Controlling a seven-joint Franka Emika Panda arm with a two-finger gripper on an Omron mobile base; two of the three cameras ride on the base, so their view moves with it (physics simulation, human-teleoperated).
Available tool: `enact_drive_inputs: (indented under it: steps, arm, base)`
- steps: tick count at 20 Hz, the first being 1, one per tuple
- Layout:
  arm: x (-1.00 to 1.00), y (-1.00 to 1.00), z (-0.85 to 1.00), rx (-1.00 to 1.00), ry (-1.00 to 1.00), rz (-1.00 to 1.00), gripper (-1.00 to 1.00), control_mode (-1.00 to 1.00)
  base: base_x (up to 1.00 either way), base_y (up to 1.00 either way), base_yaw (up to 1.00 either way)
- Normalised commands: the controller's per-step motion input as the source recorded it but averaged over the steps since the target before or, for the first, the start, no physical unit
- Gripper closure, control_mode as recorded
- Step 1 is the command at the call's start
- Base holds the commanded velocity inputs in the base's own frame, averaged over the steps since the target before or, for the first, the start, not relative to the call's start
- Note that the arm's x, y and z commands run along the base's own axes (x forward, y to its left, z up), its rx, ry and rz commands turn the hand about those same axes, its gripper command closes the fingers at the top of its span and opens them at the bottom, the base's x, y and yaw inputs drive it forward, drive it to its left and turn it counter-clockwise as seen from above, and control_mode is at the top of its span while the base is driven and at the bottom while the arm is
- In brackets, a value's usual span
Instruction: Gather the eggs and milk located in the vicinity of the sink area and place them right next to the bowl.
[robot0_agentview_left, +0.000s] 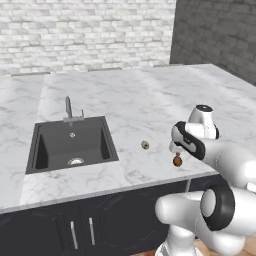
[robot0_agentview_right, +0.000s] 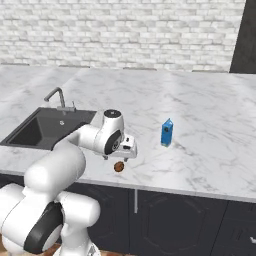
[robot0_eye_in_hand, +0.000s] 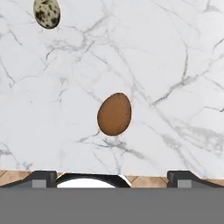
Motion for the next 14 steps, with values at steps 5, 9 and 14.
enact_drive_inputs:
  steps: [5, 9, 14]
  arm:
    - [0.19, 0.01, -0.38, 0.00, 0.00, 0.00, -1.00, -1.00]
    - [0.21, 0.01, -0.29, 0.00, 0.00, 0.00, -1.00, -1.00]
    - [0.19, 0.00, -0.25, 0.00, 0.00, 0.00, -1.00, -1.00]
  base:
    - [0.00, 0.00, 0.00]
    - [0.00, 0.00, 0.00]
    - [0.00, 0.00, 0.00]
